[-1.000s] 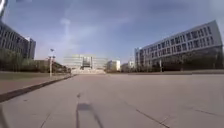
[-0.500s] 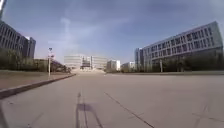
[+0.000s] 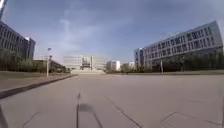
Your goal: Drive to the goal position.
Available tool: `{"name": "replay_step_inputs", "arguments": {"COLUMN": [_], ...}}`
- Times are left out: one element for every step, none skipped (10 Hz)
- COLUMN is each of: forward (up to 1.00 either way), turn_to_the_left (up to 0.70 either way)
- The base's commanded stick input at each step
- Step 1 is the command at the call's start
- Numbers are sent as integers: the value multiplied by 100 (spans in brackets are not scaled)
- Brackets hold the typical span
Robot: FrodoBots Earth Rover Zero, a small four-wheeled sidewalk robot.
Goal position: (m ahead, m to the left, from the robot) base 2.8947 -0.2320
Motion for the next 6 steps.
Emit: {"name": "replay_step_inputs", "arguments": {"forward": [70, 70, 70, 70, 70, 70], "turn_to_the_left": [0, 0, 0, 0, 0, 0]}}
